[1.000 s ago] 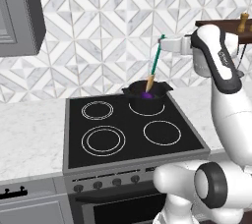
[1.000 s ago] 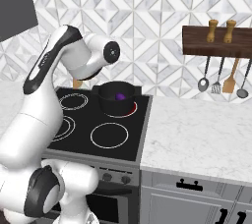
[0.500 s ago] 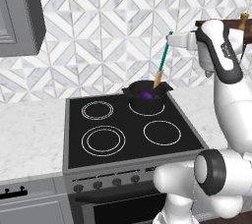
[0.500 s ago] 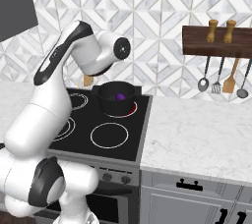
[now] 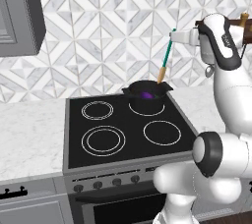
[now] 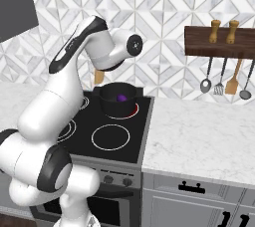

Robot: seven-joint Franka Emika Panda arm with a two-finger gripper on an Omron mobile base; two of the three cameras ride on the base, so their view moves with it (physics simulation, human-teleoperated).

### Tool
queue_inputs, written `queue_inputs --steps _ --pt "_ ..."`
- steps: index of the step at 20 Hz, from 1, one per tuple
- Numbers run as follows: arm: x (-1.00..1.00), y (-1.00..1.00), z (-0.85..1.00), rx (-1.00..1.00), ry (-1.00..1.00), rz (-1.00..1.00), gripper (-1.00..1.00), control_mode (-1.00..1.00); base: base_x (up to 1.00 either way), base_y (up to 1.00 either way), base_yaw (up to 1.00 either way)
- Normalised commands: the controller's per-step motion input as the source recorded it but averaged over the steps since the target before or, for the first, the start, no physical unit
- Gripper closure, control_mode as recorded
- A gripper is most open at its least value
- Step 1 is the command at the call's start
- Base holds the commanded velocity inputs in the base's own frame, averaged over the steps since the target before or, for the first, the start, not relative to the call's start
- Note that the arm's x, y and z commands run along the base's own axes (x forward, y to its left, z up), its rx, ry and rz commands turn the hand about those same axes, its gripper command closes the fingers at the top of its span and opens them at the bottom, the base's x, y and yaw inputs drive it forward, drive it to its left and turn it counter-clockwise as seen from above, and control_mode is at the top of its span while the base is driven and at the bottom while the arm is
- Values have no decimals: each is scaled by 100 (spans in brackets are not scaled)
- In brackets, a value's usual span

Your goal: Put the broccoli and eggplant in the pot. Retrieve the spatula and lightly stir the vegetables in the pot.

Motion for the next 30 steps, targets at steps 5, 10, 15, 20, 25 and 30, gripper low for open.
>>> queue_inputs --steps 5,10,15,20,25,30 --pt "7 -3 0 0 0 0 100 -100 0 0 0" --pt "7 0 0 0 0 0 100 -100 0 0 0" --pt "2 -2 0 0 0 0 100 -100 0 0 0" --pt "3 0 -2 0 0 0 100 -100 0 0 0" --pt "24 3 -12 0 0 0 100 -100 0 0 0" --pt "31 0 -30 -2 0 0 100 -100 0 0 0"
